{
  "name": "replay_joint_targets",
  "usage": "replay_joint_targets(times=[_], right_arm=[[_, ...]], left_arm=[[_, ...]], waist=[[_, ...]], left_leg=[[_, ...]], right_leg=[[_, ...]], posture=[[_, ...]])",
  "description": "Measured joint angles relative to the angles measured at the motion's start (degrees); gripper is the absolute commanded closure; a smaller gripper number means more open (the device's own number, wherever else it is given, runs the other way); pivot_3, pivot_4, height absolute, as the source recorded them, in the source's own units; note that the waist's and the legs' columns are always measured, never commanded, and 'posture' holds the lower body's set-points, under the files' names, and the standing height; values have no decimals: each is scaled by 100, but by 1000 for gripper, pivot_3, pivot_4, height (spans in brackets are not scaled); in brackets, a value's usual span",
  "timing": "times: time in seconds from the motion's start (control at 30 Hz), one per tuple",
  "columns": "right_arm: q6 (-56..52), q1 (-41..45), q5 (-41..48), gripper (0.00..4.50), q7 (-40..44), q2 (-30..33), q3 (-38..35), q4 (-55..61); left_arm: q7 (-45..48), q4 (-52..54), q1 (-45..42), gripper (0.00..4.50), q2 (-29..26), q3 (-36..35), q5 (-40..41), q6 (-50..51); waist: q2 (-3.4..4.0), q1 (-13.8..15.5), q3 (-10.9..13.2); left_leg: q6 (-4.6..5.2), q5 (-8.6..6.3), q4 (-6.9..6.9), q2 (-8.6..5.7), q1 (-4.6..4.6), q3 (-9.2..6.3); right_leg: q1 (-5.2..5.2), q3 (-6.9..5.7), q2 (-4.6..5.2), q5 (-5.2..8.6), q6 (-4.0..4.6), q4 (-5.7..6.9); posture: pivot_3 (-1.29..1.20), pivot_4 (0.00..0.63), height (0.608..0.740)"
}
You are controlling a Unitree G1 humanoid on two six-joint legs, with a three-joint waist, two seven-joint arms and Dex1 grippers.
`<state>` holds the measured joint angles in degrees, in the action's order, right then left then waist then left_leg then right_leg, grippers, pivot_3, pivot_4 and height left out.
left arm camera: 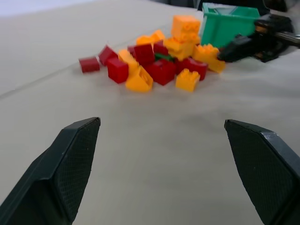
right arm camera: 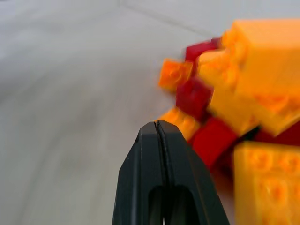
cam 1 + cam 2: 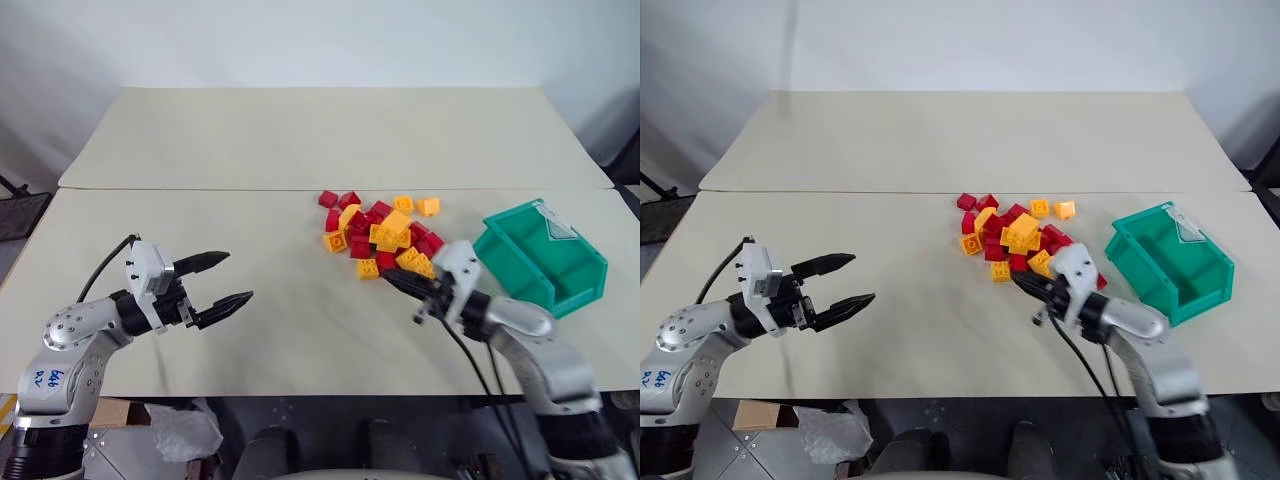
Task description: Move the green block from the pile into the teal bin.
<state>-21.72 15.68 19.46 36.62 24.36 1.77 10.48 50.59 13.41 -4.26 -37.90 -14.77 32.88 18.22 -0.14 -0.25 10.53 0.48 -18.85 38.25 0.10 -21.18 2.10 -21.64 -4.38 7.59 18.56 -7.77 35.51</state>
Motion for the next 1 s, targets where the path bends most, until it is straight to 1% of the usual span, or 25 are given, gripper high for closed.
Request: replay_joint_targets(times=[0.1,0.2,0.3,0.37,0.47,0.63,0.7,0.77,0.9,1.0], right_arm=[[176,389,-485,4476,-643,-556,206,-541],[240,689,-707,4476,-1025,-921,241,-784],[328,1235,-1071,4476,-1552,-1329,319,-1351],[397,1497,-1228,4476,-1905,-1427,266,-1635],[450,1679,-1379,4476,-2225,-1314,19,-1972],[722,1923,-1561,4476,-2213,-833,-155,-2496],[739,1988,-1622,4476,-2145,-768,-168,-2680],[807,2036,-1731,4476,-2022,-761,-21,-2808],[795,2112,-1799,4476,-1524,-818,378,-2809],[599,1925,-1737,4476,-799,-790,779,-2259]], left_arm=[[-186,25,-5,0,51,-35,-3,-1],[-229,31,3,0,50,-51,-3,-1],[-233,38,-4,0,50,-44,-4,0],[-242,40,-3,0,50,-44,-5,-1],[-277,41,-4,0,52,-45,-5,-1],[-355,43,2,0,95,-43,-12,-3],[-369,46,2,0,119,-39,-12,-3],[-396,52,2,0,129,-33,-12,-3],[-435,173,10,0,146,-22,-12,-2],[-476,198,94,0,146,-37,-10,13]], waist=[[0,7,0],[0,-9,0],[0,-63,0],[0,-103,0],[0,-106,0],[0,-138,0],[0,-143,0],[0,-178,0],[0,-193,0],[0,-193,0]], left_leg=[[-1,0,-2,-2,-3,-5],[-1,0,-3,-4,-4,-5],[-3,1,-4,-4,-4,-4],[-4,2,-5,-4,-6,-9],[-2,1,-7,-11,-9,-13],[1,-1,-8,-11,-9,-9],[0,0,-9,-6,-8,-7],[-1,0,-12,-1,-7,1],[-3,1,-11,2,-8,0],[-3,1,-13,3,-8,-1]], right_leg=[[-7,-3,2,0,0,9],[-9,-2,4,0,0,11],[-12,-1,3,0,0,14],[-17,-3,4,0,0,23],[-18,-3,9,0,0,25],[-18,-2,9,0,0,23],[-18,-3,5,0,0,21],[-24,1,1,0,0,22],[-26,1,0,0,0,24],[-27,2,0,0,0,24]], posture=[[0,150,740],[0,150,740],[0,150,740],[0,150,740],[0,150,740],[0,150,740],[0,150,740],[0,150,740],[0,150,740],[0,150,740]])
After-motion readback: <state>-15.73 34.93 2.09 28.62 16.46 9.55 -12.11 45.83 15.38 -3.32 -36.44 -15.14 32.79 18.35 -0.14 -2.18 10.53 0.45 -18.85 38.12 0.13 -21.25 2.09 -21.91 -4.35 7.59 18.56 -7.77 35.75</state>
